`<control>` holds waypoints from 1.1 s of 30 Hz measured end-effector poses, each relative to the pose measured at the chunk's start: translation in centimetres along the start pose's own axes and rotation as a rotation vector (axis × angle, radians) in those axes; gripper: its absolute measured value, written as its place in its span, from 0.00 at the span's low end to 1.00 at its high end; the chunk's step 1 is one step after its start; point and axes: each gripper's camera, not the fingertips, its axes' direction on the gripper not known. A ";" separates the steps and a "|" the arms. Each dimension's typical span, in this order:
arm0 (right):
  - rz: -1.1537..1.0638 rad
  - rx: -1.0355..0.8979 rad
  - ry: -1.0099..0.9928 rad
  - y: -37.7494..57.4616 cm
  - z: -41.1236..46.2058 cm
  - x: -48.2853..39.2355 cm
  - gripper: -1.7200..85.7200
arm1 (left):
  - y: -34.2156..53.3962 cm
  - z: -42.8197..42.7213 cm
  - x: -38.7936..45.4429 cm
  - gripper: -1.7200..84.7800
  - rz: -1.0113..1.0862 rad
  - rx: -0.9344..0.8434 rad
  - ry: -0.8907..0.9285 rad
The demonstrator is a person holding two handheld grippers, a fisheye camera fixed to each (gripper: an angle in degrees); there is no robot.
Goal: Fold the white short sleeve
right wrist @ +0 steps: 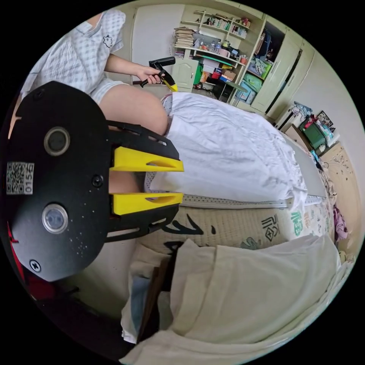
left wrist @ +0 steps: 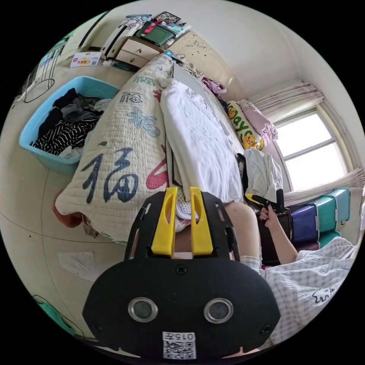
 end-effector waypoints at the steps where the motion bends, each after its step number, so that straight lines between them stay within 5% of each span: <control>1: 0.009 -0.010 -0.031 0.1 0.5 0.1 0.12 | -0.5 0.7 0.2 0.09 -0.005 0.003 -0.008; 12: 0.068 -0.107 -0.086 -0.4 4.6 2.2 0.08 | -3.1 6.1 -0.1 0.09 -0.111 0.056 0.087; 24: 0.243 0.149 0.059 4.7 0.3 6.5 0.02 | -4.7 10.4 0.8 0.09 -0.101 0.051 0.093; 30: 0.245 0.104 0.093 5.3 1.5 6.7 0.02 | -6.3 12.7 1.4 0.10 -0.088 0.031 0.208; 33: 0.262 0.093 0.061 5.9 1.8 7.3 0.02 | -5.9 11.9 -0.1 0.11 -0.161 0.179 0.345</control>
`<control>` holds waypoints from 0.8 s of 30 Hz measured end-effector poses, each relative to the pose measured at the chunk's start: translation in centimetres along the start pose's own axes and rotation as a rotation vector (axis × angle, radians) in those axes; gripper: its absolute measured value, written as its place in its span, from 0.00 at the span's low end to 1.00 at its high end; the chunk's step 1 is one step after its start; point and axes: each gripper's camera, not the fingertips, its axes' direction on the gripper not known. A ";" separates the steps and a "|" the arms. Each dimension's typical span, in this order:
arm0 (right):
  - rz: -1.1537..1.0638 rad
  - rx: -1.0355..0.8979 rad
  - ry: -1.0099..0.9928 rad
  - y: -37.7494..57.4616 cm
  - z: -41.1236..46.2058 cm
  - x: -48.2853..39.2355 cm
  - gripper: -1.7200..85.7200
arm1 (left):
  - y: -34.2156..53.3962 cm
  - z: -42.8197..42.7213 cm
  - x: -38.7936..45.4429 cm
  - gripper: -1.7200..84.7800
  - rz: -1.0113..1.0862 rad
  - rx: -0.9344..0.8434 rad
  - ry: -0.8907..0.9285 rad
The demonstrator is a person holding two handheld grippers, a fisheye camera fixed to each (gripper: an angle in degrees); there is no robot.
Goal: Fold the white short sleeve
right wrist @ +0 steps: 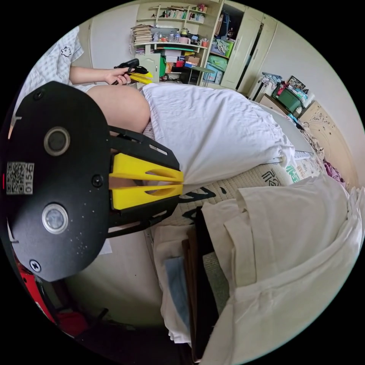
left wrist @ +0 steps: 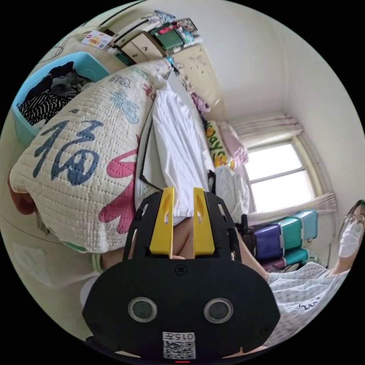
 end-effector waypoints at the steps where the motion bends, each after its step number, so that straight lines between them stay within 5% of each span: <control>1: 0.003 0.000 -0.004 0.2 0.0 0.2 0.02 | -0.1 -0.3 -0.3 0.11 -0.012 0.023 0.011; 7: 0.001 -0.055 -0.009 0.6 0.9 1.0 0.02 | -1.4 3.0 0.8 0.08 0.075 -0.220 -0.172; 14: -0.067 -0.037 -0.069 1.9 -0.1 0.9 0.02 | -2.0 -2.1 2.1 0.01 0.044 -0.068 -0.155; 24: -0.197 -0.180 -0.057 3.4 2.2 -0.7 0.02 | -2.5 -3.6 2.3 0.01 0.067 -0.134 -0.370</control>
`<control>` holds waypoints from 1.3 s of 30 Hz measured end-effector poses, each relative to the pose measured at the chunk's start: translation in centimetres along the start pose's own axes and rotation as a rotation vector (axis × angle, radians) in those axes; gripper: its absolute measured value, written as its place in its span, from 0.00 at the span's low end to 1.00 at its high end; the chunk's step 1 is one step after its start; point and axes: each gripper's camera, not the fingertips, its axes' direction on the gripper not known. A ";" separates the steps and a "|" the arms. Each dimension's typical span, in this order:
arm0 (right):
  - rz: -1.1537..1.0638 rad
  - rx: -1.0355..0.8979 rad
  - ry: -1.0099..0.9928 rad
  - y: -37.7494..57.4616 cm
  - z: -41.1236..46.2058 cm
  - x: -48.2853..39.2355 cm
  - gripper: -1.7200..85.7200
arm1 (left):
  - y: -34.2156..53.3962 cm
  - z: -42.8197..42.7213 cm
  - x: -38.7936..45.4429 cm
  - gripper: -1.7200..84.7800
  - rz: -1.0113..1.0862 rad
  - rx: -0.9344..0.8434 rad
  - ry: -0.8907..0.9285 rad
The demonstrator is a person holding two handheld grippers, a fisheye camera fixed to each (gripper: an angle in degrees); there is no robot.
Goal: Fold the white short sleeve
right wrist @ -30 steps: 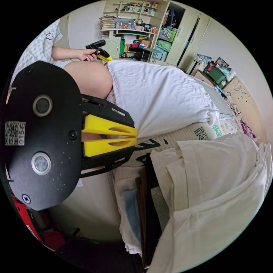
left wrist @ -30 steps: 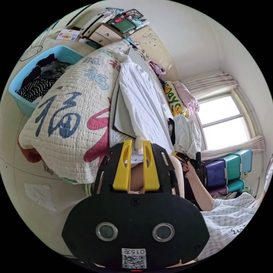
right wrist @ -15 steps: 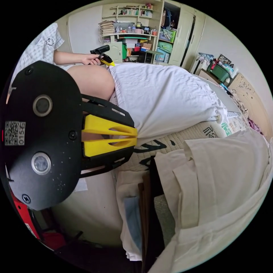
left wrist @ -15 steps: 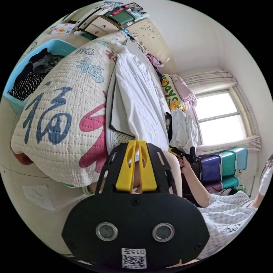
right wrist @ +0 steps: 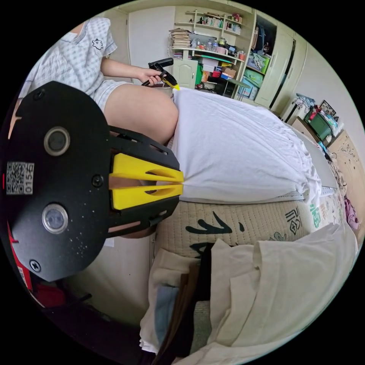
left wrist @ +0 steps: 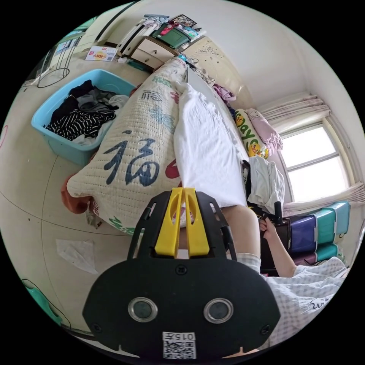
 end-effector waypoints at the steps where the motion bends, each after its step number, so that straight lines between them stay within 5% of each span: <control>1: 0.000 -0.001 0.007 0.0 0.0 0.1 0.02 | 0.0 0.2 0.0 0.01 -0.003 -0.006 -0.006; 9: 0.074 0.025 -0.052 0.9 0.4 1.8 0.02 | -0.8 -1.7 0.5 0.01 -0.011 0.001 0.015; 17: -0.044 -0.001 0.148 1.9 1.4 -0.2 0.02 | -5.4 -4.3 2.5 0.02 0.147 -0.240 -0.019; 21: 0.011 -0.004 0.047 1.7 1.7 1.5 0.02 | -6.8 -7.2 3.0 0.06 0.197 -0.300 -0.162; 32: -0.070 0.122 0.079 0.3 -3.4 2.5 0.02 | -12.5 -25.5 0.0 0.07 0.048 -0.008 -0.360; 39: -0.158 0.192 0.096 -13.4 -3.6 -1.0 0.03 | -23.8 -22.9 0.9 0.07 0.044 0.046 -0.194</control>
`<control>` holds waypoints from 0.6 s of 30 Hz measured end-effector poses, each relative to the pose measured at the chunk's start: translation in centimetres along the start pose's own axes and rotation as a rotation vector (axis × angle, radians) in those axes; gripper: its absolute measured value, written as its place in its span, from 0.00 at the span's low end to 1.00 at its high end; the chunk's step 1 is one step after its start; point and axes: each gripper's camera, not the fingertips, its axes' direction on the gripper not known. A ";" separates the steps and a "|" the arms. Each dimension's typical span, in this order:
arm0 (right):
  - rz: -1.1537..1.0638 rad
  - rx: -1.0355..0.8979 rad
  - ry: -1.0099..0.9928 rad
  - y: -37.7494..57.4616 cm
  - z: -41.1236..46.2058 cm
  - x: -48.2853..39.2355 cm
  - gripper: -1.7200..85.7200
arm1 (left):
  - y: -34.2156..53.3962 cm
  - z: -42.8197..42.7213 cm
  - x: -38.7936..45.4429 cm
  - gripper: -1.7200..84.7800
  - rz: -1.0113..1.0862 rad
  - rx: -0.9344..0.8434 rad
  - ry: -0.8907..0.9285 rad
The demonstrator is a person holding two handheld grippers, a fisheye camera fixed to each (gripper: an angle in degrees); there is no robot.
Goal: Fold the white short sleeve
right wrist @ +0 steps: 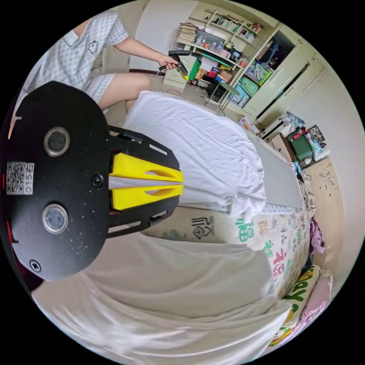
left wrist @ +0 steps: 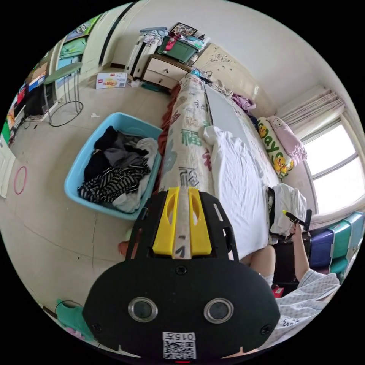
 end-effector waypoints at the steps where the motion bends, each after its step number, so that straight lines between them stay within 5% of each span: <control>1: 0.001 0.004 0.041 -3.2 1.2 0.2 0.03 | -2.2 1.2 0.2 0.07 -0.016 0.012 0.056; 8: 0.172 0.012 0.082 -19.1 9.3 6.3 0.08 | -14.2 7.6 0.7 0.09 -0.125 0.008 0.170; 18: 0.404 -0.105 -0.121 -25.2 20.2 16.2 0.11 | -24.1 11.2 2.8 0.12 -0.068 -0.037 0.247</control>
